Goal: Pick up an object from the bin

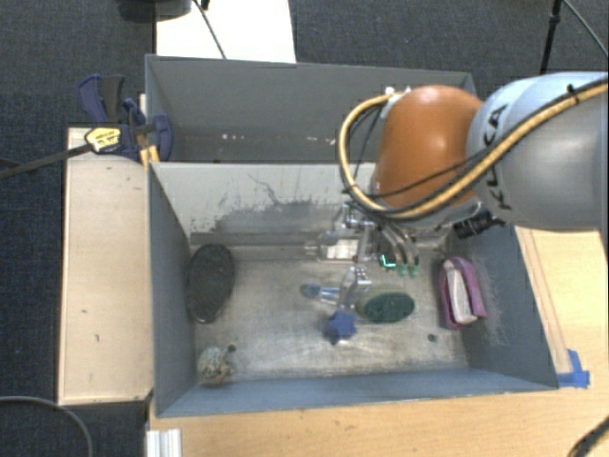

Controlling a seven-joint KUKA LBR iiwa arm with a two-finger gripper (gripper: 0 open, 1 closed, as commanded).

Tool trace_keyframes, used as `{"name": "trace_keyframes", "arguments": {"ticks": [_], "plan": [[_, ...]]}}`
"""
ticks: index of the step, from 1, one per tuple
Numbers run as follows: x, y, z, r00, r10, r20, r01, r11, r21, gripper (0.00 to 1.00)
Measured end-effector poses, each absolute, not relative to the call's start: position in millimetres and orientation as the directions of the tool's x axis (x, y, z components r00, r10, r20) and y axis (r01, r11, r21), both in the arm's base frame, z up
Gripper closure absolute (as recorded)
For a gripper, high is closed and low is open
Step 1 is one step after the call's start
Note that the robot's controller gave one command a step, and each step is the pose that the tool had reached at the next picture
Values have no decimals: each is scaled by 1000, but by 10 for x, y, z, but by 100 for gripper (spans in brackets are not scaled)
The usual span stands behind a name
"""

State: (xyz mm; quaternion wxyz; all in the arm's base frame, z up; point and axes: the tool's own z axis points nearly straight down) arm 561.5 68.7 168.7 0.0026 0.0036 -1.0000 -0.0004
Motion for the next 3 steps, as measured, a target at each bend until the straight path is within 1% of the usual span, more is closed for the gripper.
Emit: {"name": "trace_keyframes", "arguments": {"ticks": [1,2,3], "plan": [[5543,579,988,-999,38,-8,38,999,4,0],[5564,574,962,-999,43,-21,43,999,5,100],[5684,735,3343,-977,-215,-14,-215,977,-1,100]]}}
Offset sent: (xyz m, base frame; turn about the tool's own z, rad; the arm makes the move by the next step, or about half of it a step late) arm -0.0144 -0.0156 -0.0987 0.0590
